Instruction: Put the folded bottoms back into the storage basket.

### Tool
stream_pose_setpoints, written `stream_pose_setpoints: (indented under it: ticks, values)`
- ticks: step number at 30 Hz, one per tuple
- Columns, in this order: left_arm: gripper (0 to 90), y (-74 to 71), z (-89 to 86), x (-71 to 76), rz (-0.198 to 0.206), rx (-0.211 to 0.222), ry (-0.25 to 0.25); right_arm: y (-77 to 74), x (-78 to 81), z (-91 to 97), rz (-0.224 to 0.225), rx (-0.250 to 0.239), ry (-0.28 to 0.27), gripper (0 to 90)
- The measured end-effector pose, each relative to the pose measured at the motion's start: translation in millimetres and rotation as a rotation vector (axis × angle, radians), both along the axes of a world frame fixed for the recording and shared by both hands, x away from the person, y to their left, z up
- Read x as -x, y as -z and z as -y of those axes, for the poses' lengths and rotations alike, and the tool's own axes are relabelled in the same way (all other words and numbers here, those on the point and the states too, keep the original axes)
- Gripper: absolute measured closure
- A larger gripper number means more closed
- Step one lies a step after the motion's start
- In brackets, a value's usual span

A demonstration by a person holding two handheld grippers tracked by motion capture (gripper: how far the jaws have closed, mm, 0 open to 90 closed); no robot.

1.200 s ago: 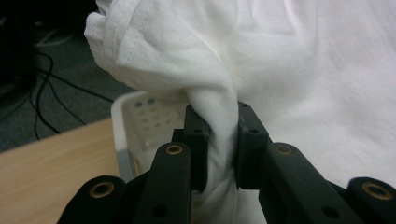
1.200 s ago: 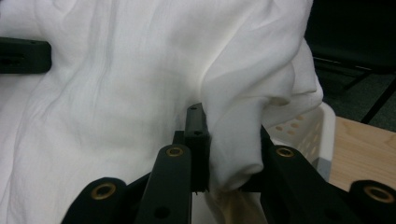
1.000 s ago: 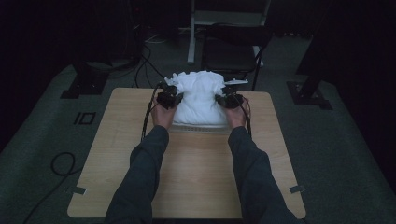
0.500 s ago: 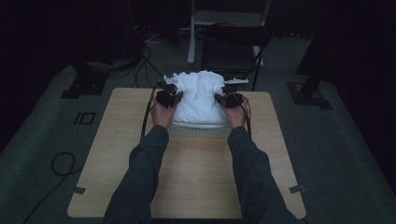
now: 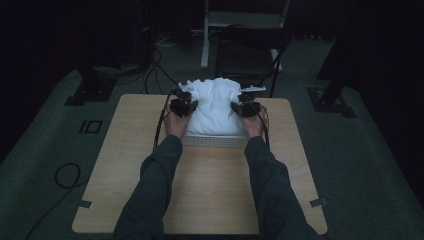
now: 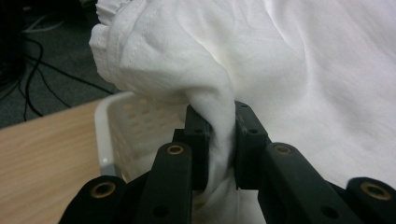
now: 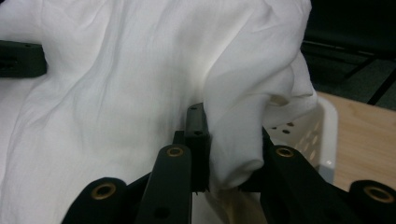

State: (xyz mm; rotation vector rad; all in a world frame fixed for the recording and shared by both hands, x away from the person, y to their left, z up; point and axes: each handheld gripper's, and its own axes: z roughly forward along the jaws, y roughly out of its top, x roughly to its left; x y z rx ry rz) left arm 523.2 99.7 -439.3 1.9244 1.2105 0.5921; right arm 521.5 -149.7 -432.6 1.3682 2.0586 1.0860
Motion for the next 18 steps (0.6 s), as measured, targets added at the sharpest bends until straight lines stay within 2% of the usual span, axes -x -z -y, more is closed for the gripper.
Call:
stream_pose_setpoints:
  ticks: [5,8,12,13,18]
  values:
    - [78.4,5.8,0.7,-0.8,-0.047,-0.026,0.017,14.2,2.9,-0.9,-0.050,0.004,0.005,78.1]
    - [78.4,9.9,-0.4,-0.9,-0.070,-0.022,0.018,21.0,3.6,-1.2,-0.079,0.009,0.003,78.1]
    - [78.1,12.6,-0.8,-1.0,-0.085,-0.028,0.018,23.5,3.9,-1.2,-0.096,0.014,0.001,78.1]
    - [78.1,15.1,-0.9,-1.7,-0.102,-0.036,0.017,23.8,4.0,-1.2,-0.098,0.016,0.001,78.1]
    - [77.7,22.4,-0.8,-1.9,-0.127,-0.051,0.019,30.3,2.5,-2.2,-0.138,0.038,0.007,78.2]
